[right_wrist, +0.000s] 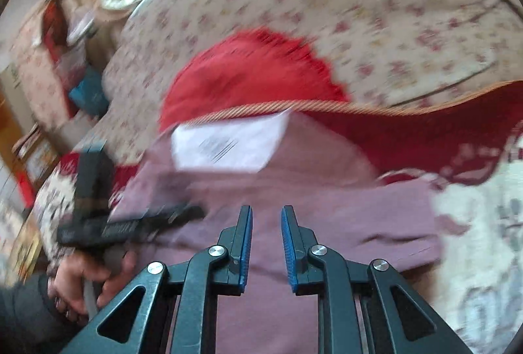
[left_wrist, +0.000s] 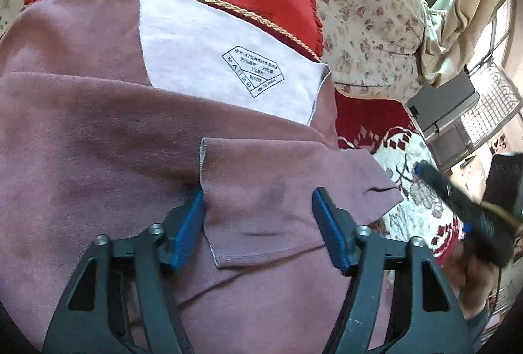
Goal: Fold small clothes
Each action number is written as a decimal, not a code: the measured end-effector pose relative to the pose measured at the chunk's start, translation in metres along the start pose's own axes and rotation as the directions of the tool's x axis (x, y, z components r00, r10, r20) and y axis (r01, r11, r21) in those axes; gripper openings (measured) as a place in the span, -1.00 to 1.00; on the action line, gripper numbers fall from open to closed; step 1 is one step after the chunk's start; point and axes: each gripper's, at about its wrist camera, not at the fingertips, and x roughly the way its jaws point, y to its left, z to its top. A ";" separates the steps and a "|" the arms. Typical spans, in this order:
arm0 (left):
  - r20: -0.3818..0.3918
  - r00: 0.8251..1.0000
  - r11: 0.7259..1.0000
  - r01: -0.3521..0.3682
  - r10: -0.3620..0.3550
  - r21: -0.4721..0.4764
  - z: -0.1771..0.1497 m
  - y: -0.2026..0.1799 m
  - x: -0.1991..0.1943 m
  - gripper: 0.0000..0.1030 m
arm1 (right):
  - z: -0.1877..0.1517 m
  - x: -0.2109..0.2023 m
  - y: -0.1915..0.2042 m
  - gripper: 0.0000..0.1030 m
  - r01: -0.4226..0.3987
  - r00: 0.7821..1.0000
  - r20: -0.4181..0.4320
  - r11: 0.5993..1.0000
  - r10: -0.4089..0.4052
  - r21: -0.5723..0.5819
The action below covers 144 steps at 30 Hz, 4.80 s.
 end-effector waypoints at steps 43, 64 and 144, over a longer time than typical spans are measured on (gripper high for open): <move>0.254 0.815 0.844 -0.447 0.520 -0.295 0.007 0.079 -0.151 -0.95 | 0.005 0.049 -0.011 -0.66 -0.020 0.987 -0.157 1.000 0.017 -0.012; 0.087 0.884 0.888 -0.458 0.460 -0.047 0.000 0.056 -0.070 -0.95 | -0.025 0.080 -0.042 -0.99 0.096 0.916 -0.378 0.989 -0.133 -0.116; -0.156 0.927 0.939 -0.343 0.342 0.017 -0.252 0.024 -0.214 0.05 | -0.249 -0.146 -0.010 -0.74 0.133 0.916 -0.386 0.991 -0.111 0.030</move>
